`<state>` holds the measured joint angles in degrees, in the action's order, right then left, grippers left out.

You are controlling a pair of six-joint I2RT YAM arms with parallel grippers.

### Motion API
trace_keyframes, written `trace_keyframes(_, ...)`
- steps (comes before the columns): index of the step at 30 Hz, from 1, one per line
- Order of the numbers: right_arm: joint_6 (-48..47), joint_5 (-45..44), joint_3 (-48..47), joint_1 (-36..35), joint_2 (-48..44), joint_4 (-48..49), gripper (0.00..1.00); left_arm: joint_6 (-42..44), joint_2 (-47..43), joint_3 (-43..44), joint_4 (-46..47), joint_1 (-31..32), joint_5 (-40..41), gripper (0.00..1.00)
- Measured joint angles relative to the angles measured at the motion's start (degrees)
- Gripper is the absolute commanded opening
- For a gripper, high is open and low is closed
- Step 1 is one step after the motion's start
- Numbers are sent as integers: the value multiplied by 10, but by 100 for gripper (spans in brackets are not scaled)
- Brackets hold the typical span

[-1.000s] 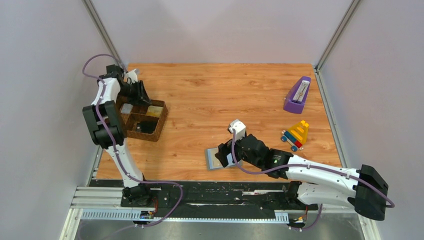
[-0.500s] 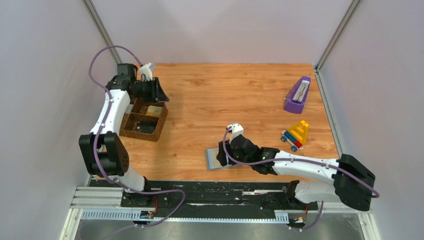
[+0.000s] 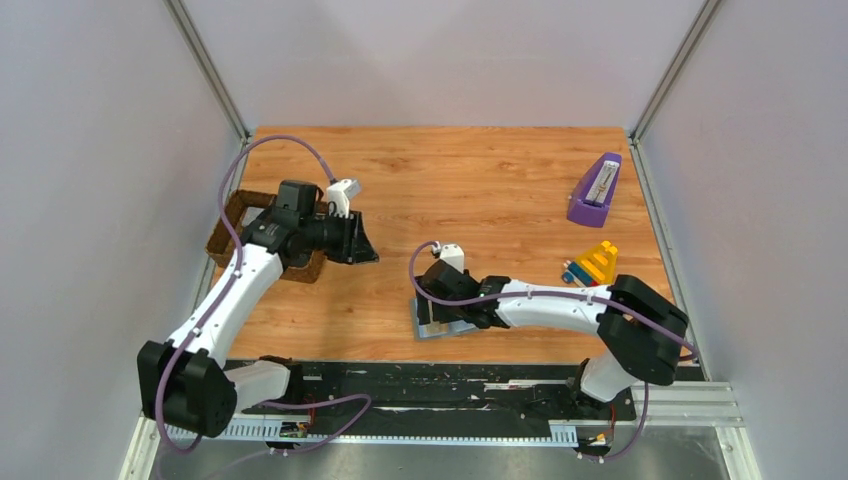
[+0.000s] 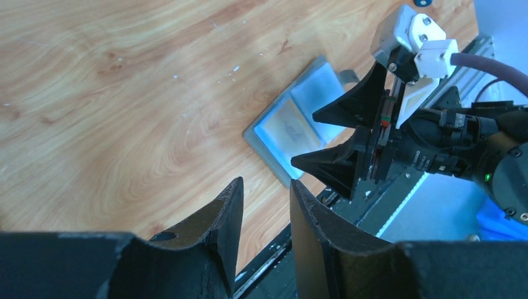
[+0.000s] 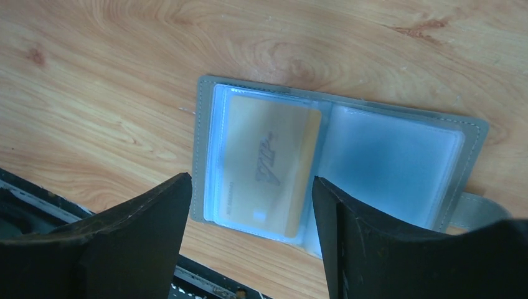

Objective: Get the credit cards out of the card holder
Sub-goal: Remove the credit card from the card holder.

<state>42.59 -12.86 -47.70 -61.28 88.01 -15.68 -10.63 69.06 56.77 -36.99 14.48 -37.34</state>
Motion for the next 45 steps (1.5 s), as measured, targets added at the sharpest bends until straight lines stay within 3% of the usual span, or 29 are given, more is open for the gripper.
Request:
trace_keyframes(8, 40, -63, -80, -30, 77, -94, 73, 7, -71, -6, 0, 0, 52, 42)
trace_keyframes(15, 55, -89, -105, -40, 108, -129, 63, 12, -83, -15, 0, 0, 64, 43)
trace_keyframes(26, 64, -92, -107, -43, 109, -129, 62, 17, -83, -27, -3, 0, 61, 43)
trace_keyframes(36, 64, -76, -74, -43, 74, -108, 52, -7, -51, -66, 31, 2, 18, 42)
trace_keyframes(45, 63, -63, -46, -43, 52, -74, 49, -61, -17, -111, 109, 56, -10, 39)
